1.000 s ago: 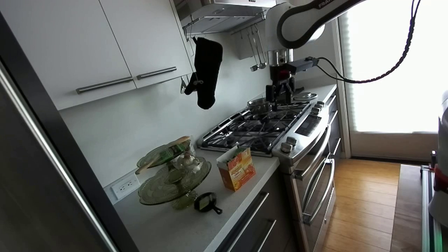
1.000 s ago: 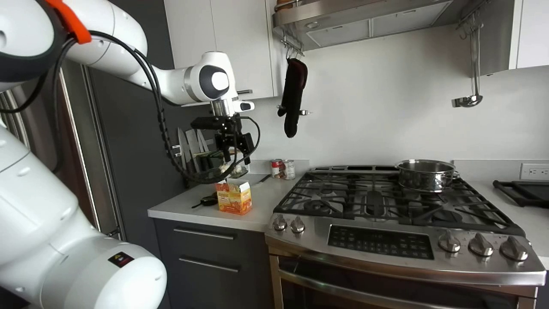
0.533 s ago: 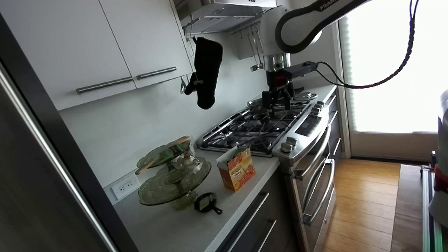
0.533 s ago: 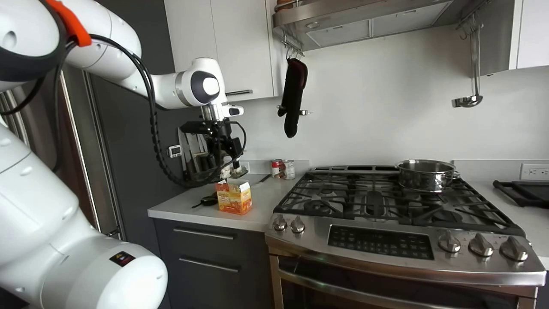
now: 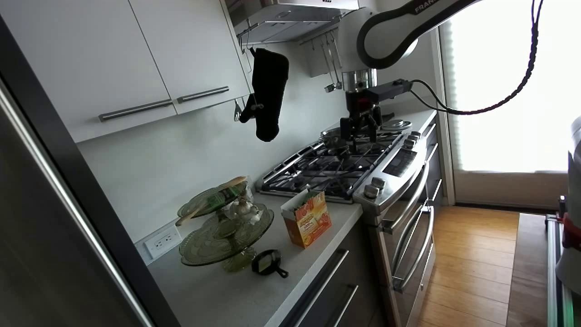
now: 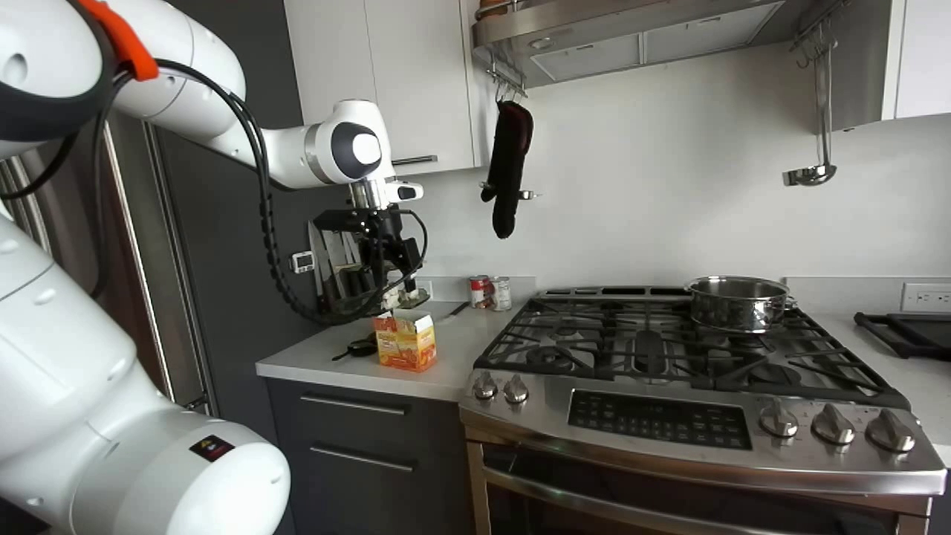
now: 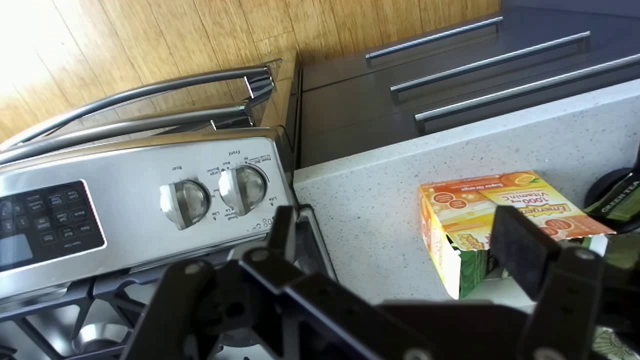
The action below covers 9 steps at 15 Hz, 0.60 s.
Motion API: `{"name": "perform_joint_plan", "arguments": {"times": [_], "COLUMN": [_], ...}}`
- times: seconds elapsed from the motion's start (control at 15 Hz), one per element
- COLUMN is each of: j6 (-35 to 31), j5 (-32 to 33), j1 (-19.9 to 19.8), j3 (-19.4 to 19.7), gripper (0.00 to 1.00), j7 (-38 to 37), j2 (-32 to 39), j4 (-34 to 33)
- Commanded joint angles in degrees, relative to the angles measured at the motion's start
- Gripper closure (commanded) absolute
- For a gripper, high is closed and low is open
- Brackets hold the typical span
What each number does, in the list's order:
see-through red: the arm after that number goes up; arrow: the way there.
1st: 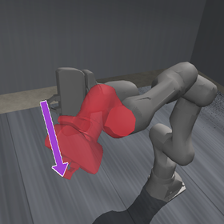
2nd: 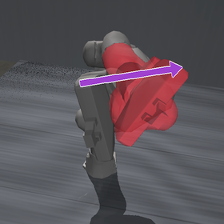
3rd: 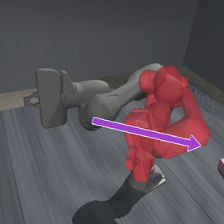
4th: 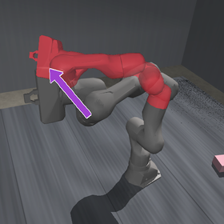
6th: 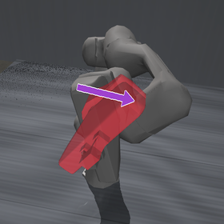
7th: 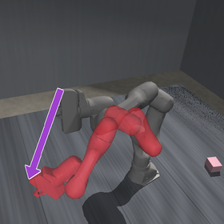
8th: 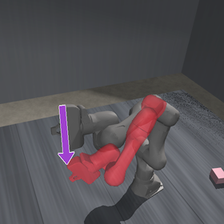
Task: Move the box forward
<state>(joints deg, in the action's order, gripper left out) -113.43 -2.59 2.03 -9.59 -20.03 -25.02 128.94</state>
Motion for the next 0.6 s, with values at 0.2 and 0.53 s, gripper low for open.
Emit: {"name": "perform_joint_plan", "arguments": {"times": [0.2,0.53], "j6": [-1.8,-4.4], "j5": [-2.3,-3.3], "j1": [0.9,1.5], "j3": [-0.3,-1.2], "gripper": [0.00,0.00], "j7": [-1.2,-4.3], "j2": [4.5,9.1], "j4": [-2.5,-4.0]}}
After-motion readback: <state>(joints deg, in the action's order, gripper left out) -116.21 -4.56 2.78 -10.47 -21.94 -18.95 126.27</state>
